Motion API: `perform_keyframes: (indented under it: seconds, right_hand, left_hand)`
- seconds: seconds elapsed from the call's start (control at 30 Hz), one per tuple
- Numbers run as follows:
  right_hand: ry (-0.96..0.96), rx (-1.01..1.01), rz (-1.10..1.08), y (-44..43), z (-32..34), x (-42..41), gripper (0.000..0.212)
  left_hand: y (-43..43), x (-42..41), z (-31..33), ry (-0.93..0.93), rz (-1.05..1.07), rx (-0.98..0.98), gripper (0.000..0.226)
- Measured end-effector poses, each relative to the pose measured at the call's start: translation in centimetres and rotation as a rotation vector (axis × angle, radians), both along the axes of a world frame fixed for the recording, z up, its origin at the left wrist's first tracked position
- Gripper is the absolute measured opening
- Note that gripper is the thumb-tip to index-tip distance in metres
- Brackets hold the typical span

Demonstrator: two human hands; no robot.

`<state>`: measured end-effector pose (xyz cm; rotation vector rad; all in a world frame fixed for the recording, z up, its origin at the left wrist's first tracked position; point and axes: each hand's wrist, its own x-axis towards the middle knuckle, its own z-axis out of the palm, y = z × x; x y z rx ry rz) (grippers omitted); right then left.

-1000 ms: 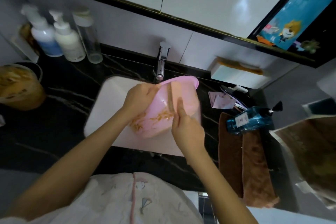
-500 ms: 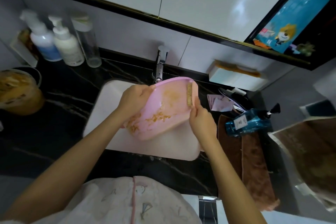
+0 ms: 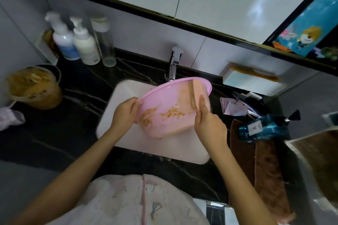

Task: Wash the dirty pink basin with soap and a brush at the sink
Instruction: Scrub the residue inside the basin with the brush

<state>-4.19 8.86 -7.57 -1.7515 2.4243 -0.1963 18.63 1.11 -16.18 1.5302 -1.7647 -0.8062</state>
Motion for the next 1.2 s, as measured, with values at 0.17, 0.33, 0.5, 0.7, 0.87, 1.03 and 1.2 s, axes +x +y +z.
perform_keyframes:
  seconds: [0.17, 0.33, 0.5, 0.7, 0.87, 1.03, 1.2]
  right_hand:
    - [-0.318, -0.036, -0.156, 0.0, -1.5, -2.6, 0.05]
    - [-0.399, -0.198, -0.275, 3.9, -3.4, 2.6, 0.05]
    - [-0.184, -0.269, -0.012, 2.0, -3.4, 1.7, 0.052]
    - [-0.206, -0.281, 0.027, 4.1, -4.0, 4.0, 0.055]
    - [-0.217, -0.135, -0.116, 0.8, -2.4, 2.4, 0.054]
    - [-0.13, 0.029, -0.08, 3.7, -0.2, 4.5, 0.056]
    - [-0.129, 0.089, -0.163, 0.1, 0.5, 1.4, 0.054]
  left_hand:
    - [0.7, -1.1, 1.0, -0.057, 0.005, -0.064, 0.036]
    - [-0.6, -3.0, 2.8, 0.095, -0.028, -0.057, 0.045]
    - [-1.6, -3.4, 2.8, 0.085, -0.041, -0.072, 0.043]
    - [-2.1, -3.8, 3.0, 0.07, -0.063, -0.048, 0.044]
    - [-1.5, -3.7, 2.7, 0.076, -0.056, -0.042, 0.044]
    - [-1.2, -4.2, 2.7, 0.052, -0.062, -0.047, 0.043]
    - [-0.7, -3.9, 2.2, 0.046, -0.058, -0.045, 0.045]
